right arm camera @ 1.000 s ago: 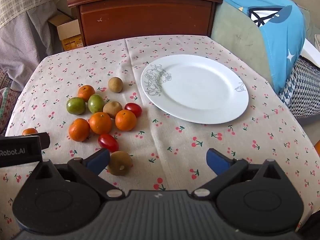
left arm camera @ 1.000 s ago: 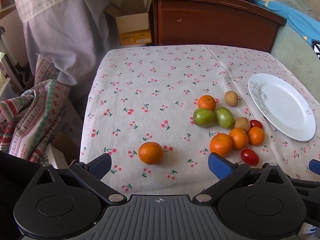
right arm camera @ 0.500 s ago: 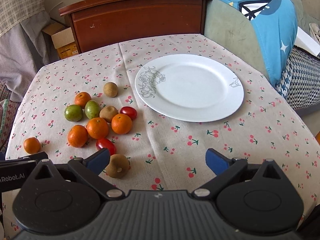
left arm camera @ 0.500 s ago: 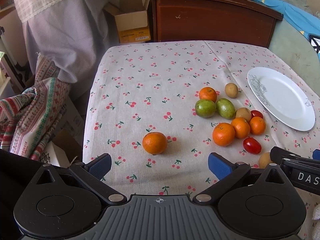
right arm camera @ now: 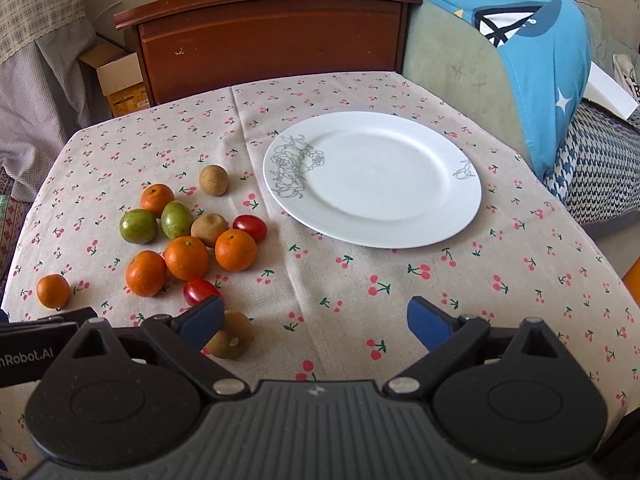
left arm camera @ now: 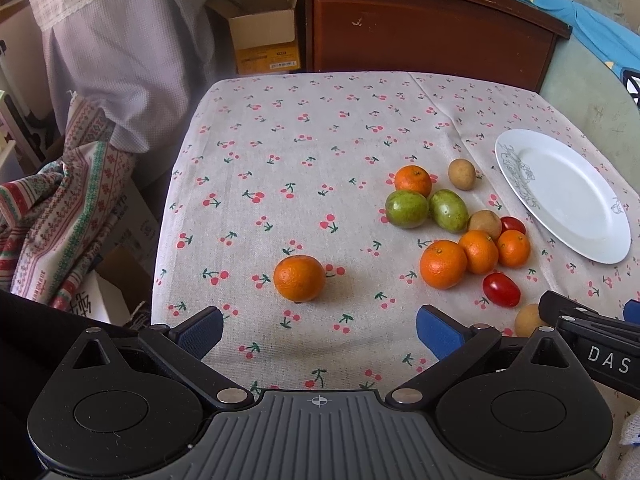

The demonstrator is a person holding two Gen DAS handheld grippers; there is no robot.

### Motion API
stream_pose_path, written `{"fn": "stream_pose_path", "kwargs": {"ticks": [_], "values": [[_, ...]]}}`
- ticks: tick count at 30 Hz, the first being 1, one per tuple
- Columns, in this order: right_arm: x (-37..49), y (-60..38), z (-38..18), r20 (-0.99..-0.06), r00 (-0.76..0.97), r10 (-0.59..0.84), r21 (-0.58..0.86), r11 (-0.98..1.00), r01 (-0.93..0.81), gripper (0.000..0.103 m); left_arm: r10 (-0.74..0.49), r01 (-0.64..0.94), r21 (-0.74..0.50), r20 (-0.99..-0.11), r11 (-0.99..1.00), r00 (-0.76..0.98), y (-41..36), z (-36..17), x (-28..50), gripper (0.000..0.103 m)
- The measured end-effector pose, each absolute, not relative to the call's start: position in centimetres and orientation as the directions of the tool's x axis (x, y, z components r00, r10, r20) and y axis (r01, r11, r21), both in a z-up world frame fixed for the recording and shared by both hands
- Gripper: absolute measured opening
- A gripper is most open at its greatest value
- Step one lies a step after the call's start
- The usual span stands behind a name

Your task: Organize fruits

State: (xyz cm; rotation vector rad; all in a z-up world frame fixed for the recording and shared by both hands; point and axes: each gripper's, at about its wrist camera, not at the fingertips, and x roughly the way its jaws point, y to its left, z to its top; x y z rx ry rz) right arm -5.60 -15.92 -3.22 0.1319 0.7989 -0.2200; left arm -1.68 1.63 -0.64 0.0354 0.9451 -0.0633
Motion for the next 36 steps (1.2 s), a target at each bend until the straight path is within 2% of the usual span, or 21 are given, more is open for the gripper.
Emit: {"fn": "stream_pose_path", "kwargs": {"ticks": [16, 36], "values": [[-5.61, -15.64, -3.14, -0.715, 0.684, -0.147, 0.019, 0.973, 0.23, 0.093, -0.081, 0.092, -0.034, -0.808, 0.995, 0.584, 1.49, -0.67, -1.81, 0.103], [-5.62, -15.47, -3.1, -0.708, 0.691, -0.144, 0.014, 0.976, 0.217, 0.091, -0.064, 0.097, -0.009, -0.807, 0.995, 0.587, 1.33, -0.87, -1.85, 0.102]]}}
